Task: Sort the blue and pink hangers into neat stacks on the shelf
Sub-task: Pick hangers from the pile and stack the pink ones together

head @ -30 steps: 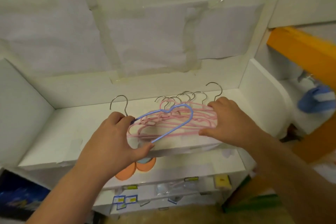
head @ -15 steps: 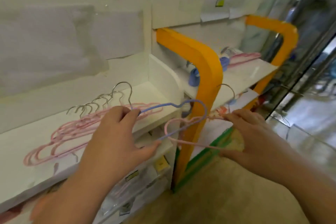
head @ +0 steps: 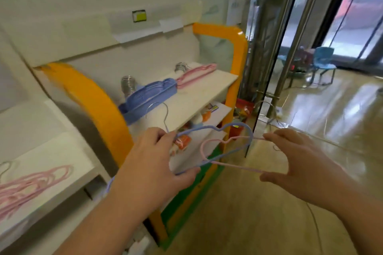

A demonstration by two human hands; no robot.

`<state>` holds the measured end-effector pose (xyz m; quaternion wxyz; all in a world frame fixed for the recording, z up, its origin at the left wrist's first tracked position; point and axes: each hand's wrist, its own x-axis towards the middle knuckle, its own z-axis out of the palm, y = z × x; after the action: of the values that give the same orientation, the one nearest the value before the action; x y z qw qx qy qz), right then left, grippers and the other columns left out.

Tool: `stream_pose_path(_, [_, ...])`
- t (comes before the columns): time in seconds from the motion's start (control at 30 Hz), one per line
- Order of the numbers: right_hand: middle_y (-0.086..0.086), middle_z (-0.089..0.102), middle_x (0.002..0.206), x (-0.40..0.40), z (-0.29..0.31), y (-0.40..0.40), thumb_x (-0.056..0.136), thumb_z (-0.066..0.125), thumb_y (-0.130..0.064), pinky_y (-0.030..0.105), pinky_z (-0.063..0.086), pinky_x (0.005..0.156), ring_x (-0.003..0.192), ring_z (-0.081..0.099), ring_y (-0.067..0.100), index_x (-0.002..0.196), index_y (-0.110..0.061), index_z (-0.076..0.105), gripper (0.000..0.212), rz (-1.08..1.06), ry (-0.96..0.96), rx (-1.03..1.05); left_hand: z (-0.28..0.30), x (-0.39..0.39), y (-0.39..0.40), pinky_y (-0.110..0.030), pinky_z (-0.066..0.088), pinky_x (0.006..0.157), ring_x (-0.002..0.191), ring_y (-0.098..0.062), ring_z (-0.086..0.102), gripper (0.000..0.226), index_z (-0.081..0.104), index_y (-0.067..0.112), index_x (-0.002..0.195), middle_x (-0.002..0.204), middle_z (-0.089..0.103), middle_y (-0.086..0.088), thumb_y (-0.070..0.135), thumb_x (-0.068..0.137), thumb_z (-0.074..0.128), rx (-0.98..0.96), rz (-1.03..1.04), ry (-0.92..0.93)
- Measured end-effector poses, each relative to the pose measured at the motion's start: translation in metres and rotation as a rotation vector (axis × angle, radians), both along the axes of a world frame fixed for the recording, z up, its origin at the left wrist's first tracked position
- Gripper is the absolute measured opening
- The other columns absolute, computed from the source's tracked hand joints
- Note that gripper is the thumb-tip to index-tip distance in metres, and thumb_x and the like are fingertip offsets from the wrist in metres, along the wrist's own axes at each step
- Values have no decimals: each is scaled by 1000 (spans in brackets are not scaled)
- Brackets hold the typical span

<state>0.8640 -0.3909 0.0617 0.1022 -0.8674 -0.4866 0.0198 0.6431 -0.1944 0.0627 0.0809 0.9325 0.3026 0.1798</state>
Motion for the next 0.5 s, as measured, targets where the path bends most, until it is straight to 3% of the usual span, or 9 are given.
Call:
stream_pose_path(0.1, [-23, 29, 140, 65, -3, -8, 64, 65, -75, 28, 29, 110, 133, 23, 4, 145, -41, 29, 95, 21, 28, -8, -1, 62, -7, -19, 37, 80, 97, -2, 40, 91, 47, 31, 136, 106, 36, 17, 83, 61, 44, -12, 32, -13])
stream_pose_path(0.33, [-22, 28, 140, 170, -7, 31, 57, 53, -83, 36, 41, 106, 134, 28, 7, 146, -40, 29, 103, 116, 67, -25, -12, 141, 17, -21, 38, 83, 99, -7, 44, 91, 51, 27, 134, 106, 39, 13, 84, 63, 45, -46, 154, 1])
stream_pose_path(0.5, [-20, 28, 141, 221, -5, 107, 66, 65, -73, 36, 40, 107, 132, 29, 9, 146, -42, 27, 93, 224, 109, -1, -17, 168, 70, -25, 39, 84, 107, -9, 46, 88, 48, 28, 138, 117, 46, 9, 77, 66, 57, -22, 264, -84])
